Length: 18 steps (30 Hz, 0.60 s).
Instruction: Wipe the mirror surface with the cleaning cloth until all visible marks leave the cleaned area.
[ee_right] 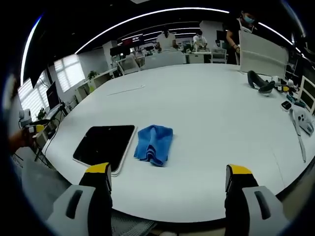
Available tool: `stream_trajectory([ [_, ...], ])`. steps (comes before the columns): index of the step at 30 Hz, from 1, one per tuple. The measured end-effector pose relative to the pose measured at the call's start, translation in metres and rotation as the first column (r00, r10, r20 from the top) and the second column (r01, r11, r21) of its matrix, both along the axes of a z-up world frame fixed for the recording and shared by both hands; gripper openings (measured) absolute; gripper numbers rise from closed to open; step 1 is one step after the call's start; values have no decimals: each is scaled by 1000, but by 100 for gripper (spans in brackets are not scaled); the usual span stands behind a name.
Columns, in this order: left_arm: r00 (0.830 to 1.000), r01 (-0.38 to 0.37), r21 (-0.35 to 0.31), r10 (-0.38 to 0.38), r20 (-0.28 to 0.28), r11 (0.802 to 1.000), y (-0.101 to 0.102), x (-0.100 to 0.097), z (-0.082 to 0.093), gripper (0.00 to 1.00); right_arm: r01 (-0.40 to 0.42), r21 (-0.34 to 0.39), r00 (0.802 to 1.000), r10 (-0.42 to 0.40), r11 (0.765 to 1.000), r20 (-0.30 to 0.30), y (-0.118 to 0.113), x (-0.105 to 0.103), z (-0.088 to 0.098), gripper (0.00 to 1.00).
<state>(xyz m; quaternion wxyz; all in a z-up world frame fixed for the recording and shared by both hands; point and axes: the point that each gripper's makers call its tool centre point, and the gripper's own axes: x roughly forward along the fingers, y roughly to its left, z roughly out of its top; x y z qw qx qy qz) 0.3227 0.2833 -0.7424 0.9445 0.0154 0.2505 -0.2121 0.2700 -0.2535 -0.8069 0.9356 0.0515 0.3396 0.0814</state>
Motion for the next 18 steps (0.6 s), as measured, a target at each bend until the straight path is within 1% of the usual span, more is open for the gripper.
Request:
stream_trajectory([
  [4,1000,1,28,-1,-14,1000,4,-3,-5,96,-25,-26,1000,25,999,-1,3,4,3,96],
  [7,999,-15,19,15,-29,1000,6,-5,-8,96,-24,-32,1000,24,999,-4,0,4,5,95],
  [8,999,-27,9,27,-34,1000,7,-5,-7,95,-17,-28,1000,17,999,-3,-1,4,6,95],
  [9,998,-59,-41,58,-22,997,6,-2,-1,94,-7,-22,1000,7,1000,9,-1,3,9,95],
  [10,997,-71,-61,71,-9,996,6,0,2,94,-5,-21,1000,5,1000,11,-1,2,10,95],
  [12,997,-72,-73,72,-3,995,7,2,4,96,-32,-69,999,32,997,-8,-1,-3,4,95],
  [13,998,-69,-77,69,-9,995,7,2,3,95,-34,-70,999,34,997,-7,1,-4,1,95],
  [14,998,-67,-76,67,-8,995,6,2,3,95,-36,-68,999,35,997,-9,2,-5,-1,95],
  [16,999,-32,-14,32,-6,999,4,0,1,95,-32,-67,999,31,997,-23,3,-9,-5,95],
  [18,999,-33,-21,33,-7,999,3,1,2,94,-19,-52,1000,18,998,-24,4,-11,-5,95],
])
